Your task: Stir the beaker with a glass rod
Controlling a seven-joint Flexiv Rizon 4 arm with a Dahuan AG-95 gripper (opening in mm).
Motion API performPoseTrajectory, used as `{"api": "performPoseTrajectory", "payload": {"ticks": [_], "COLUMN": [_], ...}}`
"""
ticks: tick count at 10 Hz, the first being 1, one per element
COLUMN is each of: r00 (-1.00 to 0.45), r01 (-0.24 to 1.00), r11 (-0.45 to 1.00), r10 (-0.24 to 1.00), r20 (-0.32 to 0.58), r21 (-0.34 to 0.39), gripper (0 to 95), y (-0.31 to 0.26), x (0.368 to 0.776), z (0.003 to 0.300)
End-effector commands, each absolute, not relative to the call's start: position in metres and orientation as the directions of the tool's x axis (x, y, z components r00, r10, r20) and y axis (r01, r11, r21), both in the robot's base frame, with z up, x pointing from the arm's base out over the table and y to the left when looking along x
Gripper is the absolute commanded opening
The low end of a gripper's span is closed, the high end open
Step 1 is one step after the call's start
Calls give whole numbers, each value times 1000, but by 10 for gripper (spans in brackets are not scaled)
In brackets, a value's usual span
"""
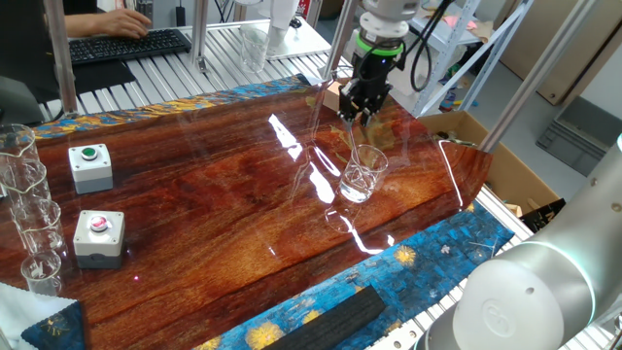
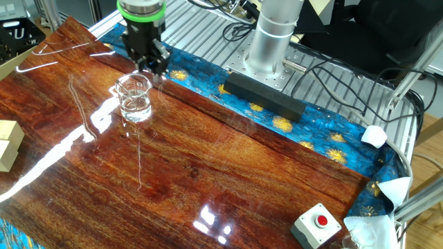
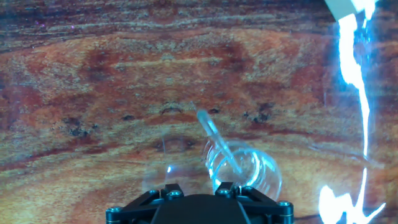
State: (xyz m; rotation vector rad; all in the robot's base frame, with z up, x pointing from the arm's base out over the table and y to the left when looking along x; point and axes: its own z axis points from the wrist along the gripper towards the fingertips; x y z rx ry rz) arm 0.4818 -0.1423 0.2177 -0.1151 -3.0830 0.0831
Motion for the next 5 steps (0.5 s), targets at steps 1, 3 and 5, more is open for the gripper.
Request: {"api": "performPoseTrajectory", "payload": {"ticks": [1,3,5], "r00": [-995,-992,-993], "r01": [86,114,106], "r11": [995,993,994], "r10": [89,116,108], "r20": [55,55,57], "r21": [-53,-39,-29], "gripper": [380,380,190], "y": [-124,-107,-95], "x": [485,491,499], "z": [219,213,204]}}
